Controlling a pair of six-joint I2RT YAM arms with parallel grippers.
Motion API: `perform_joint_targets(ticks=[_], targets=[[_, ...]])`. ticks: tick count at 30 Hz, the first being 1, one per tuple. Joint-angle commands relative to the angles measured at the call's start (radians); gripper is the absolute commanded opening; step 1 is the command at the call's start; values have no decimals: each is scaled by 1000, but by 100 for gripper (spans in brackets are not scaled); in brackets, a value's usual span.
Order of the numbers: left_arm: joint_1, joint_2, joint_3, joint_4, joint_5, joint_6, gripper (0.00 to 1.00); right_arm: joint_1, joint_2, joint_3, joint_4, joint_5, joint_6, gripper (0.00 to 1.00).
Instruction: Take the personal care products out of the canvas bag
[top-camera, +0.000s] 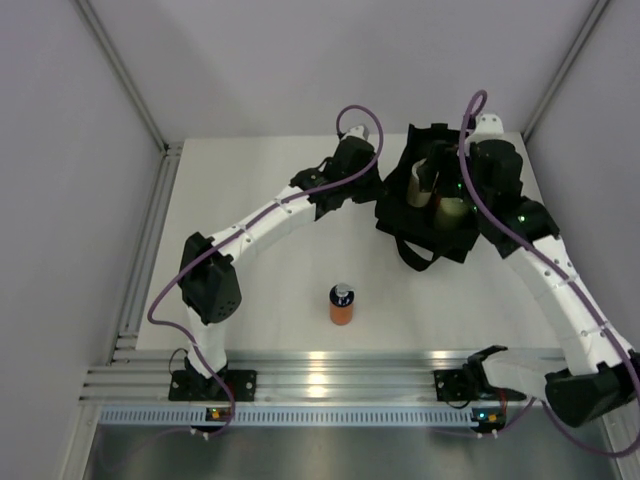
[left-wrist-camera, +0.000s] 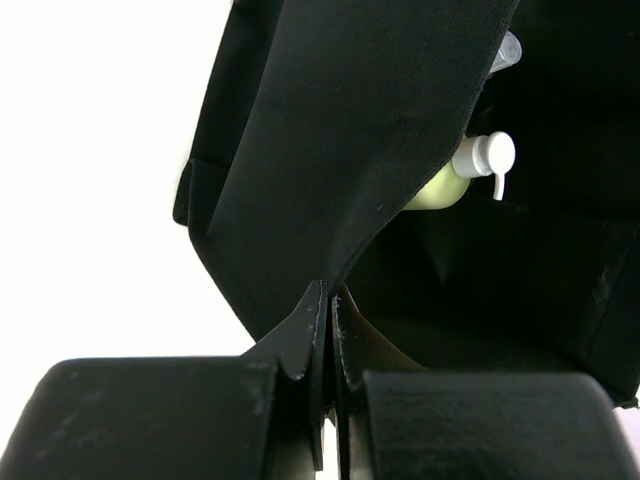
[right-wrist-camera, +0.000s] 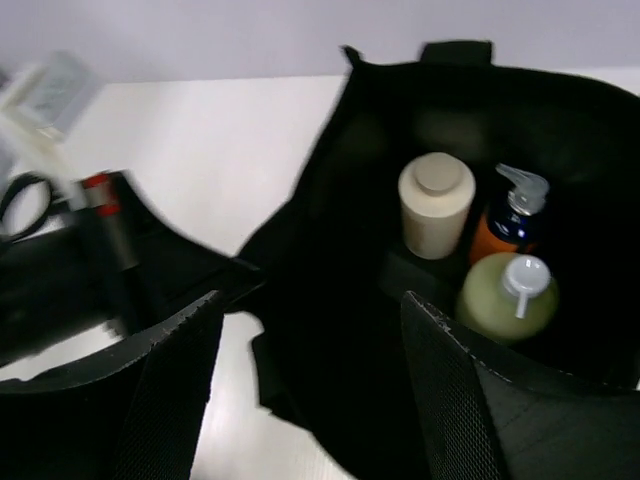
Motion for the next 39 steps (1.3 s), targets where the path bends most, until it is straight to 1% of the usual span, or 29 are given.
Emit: perform_joint_targets(ticks=[1,3,4,9,10,13,19,27,32,39], targets=[[6,-27,11,10,24,-7,0,-121,121,58,-148,-44,67,69],[3,-30,8,10,32,-13,0,-157,172,81,-146,-44,67,69],[-3,-31,5,10,37,-13,0,-162,230,116,-146,-45,55,70],[-17,-47,-7,10,37,-15,0,-189,387,222,-146,-38,51,70],[-19,-48,-7,10,37,-16,0,-194,440,255,-145,-32,54,70],[-19,-51,-5,10,50,-21,0,-205,526,315,-145,-6,77,68],[-19,-62,-4,10,57,-27,0,-206,667,421,-140,45,84,68],[-19,-71,-7,9,60,-25,0,-208,714,415,-77,106,84,67],[-19,-68,-5,9,73,-25,0,-211,755,420,-40,90,69,67],[-19,-77,4,9,73,-19,0,-209,787,398,-14,114,54,67]])
